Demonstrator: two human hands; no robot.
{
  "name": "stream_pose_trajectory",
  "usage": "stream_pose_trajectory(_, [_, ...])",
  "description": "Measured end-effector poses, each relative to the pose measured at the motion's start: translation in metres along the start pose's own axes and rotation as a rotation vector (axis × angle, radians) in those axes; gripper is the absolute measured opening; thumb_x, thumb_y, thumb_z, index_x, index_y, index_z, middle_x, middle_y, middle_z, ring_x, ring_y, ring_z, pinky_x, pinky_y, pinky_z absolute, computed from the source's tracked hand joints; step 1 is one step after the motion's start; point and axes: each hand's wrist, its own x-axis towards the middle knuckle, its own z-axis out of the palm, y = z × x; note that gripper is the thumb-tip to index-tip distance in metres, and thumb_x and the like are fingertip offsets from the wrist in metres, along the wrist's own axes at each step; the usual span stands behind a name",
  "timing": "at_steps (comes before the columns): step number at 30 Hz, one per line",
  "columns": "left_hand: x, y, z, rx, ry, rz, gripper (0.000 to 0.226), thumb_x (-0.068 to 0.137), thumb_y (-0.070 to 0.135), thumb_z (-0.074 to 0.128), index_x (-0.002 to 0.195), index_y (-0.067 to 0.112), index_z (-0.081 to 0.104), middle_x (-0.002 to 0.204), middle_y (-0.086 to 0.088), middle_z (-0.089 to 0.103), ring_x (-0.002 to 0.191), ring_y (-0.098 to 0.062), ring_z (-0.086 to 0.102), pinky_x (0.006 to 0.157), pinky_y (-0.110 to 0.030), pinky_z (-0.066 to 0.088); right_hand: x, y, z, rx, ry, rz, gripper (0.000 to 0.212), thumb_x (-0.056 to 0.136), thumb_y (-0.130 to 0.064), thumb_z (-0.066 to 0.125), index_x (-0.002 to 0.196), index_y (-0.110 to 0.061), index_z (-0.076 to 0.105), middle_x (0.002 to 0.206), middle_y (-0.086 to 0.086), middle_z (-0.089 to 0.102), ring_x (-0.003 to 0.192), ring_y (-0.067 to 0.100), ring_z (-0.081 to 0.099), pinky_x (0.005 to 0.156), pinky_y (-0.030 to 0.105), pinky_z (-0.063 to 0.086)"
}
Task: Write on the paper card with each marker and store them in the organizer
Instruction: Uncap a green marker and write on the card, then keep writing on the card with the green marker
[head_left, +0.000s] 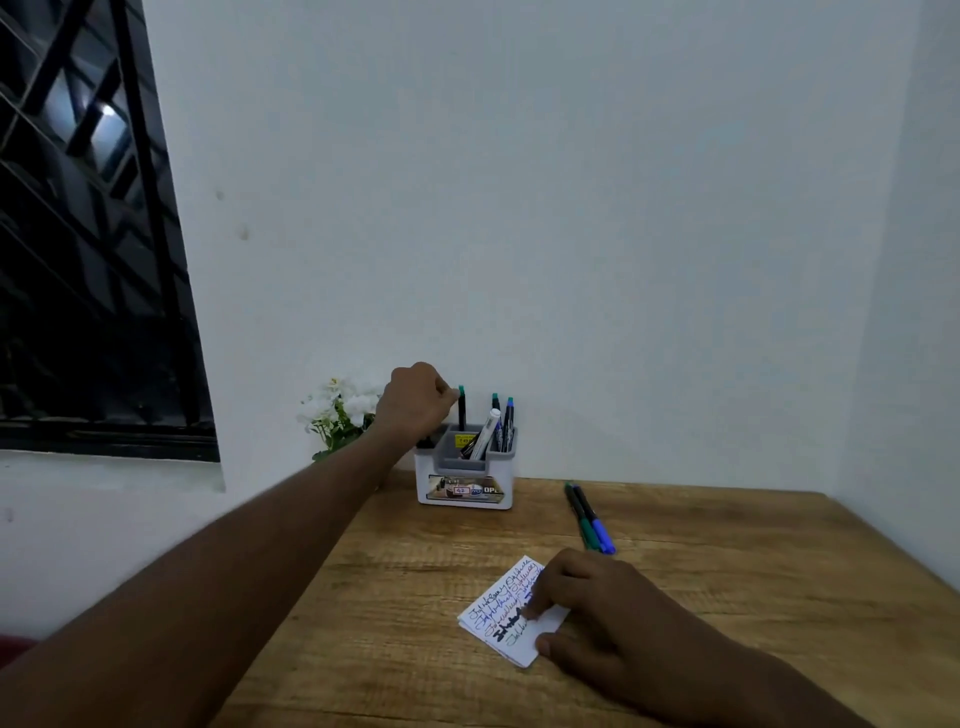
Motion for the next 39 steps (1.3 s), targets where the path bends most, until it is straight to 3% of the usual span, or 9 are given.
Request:
stream_pose_trajectory(5, [-0.062,0.005,-0.019,-0.109,0.184,0.28,0.006,0.096,0.024,0.075,0.1,0.021,0.074,0.092,0.01,0.075,0.08,-0.003,0.068,0.075,-0.023,0.057,-0.001,-0.003,-0.001,-0.01,-0.007,-0.02,0.033,0.1,-0.055,0.059,0.128,-0.04,0.067,0.126,-0.025,0.057,0.121,-0.005,0.053,0.1,0.02,0.05])
stream_pose_trajectory(11, [-0.165,0.011,0.001,-0.223,-0.302,0.604,0.01,0.093,0.021,0.079,0.1,0.028,0.076,0.095,0.021,0.072,0.089,0.001,0.068,0.069,-0.012,0.053,-0.001,-0.003,-0.003,-0.038,0.002,-0.04,0.032,0.101,-0.049,0.063,0.126,-0.033,0.071,0.122,-0.016,0.062,0.112,0.001,0.057,0.091,0.02,0.05])
stream_pose_trajectory(16, [-0.178,0.0,0.016,-0.247,-0.409,0.667,0.01,0.094,0.025,0.077,0.103,0.031,0.077,0.104,0.02,0.073,0.097,-0.001,0.068,0.077,-0.025,0.059,0.001,0.007,-0.006,-0.025,0.266,-0.025,0.016,0.101,-0.03,0.065,0.107,-0.023,0.077,0.103,-0.013,0.075,0.092,0.002,0.066,0.081,0.022,0.048])
stream_pose_trajectory(19, [-0.177,-0.003,0.017,-0.222,-0.411,0.675,0.01,0.096,0.029,0.074,0.105,0.033,0.076,0.108,0.019,0.072,0.1,-0.001,0.066,0.08,-0.026,0.057,0.005,0.022,-0.012,-0.171,0.311,0.076,0.03,0.103,-0.035,0.057,0.126,-0.021,0.073,0.127,-0.006,0.074,0.114,0.01,0.065,0.099,0.032,0.049])
stream_pose_trajectory(22, [-0.178,-0.004,0.016,-0.195,-0.434,0.684,0.012,0.099,0.034,0.071,0.111,0.035,0.073,0.114,0.021,0.07,0.105,0.0,0.063,0.084,-0.028,0.056,0.002,0.034,-0.013,-0.355,0.016,0.204,0.071,0.105,-0.065,0.032,0.157,-0.019,0.048,0.169,0.002,0.041,0.156,0.02,0.035,0.127,0.035,0.026])
stream_pose_trajectory(25, [-0.178,-0.005,0.015,-0.187,-0.449,0.675,0.014,0.1,0.036,0.069,0.113,0.036,0.073,0.117,0.021,0.069,0.107,0.001,0.062,0.086,-0.029,0.055,-0.001,0.038,-0.012,-0.381,-0.144,0.282,0.085,0.099,-0.076,0.013,0.164,-0.025,0.032,0.177,-0.004,0.02,0.166,0.022,0.01,0.133,0.051,0.009])
stream_pose_trajectory(27, [-0.179,-0.005,0.014,-0.189,-0.447,0.662,0.014,0.1,0.036,0.069,0.114,0.036,0.073,0.117,0.021,0.069,0.108,0.002,0.062,0.087,-0.028,0.055,-0.001,0.037,-0.015,-0.409,-0.102,0.236,0.059,0.106,-0.067,0.027,0.149,-0.032,0.05,0.162,-0.006,0.047,0.158,0.022,0.032,0.128,0.055,0.022])
stream_pose_trajectory(30, [-0.18,-0.003,0.012,-0.177,-0.456,0.665,0.014,0.101,0.036,0.068,0.114,0.036,0.072,0.117,0.02,0.068,0.107,0.002,0.06,0.088,-0.028,0.053,0.0,0.034,-0.024,-0.431,0.12,0.195,0.033,0.095,-0.056,0.049,0.105,-0.034,0.072,0.104,-0.013,0.074,0.106,0.019,0.066,0.096,0.046,0.05])
stream_pose_trajectory(39, [-0.185,0.007,0.011,-0.152,-0.473,0.717,0.021,0.102,0.023,0.068,0.118,0.035,0.073,0.127,0.019,0.067,0.118,0.003,0.06,0.095,-0.028,0.054,-0.001,0.015,-0.021,-0.245,0.245,0.355,0.009,0.089,-0.025,0.079,0.098,-0.027,0.079,0.088,-0.019,0.068,0.071,-0.008,0.057,0.065,0.005,0.038])
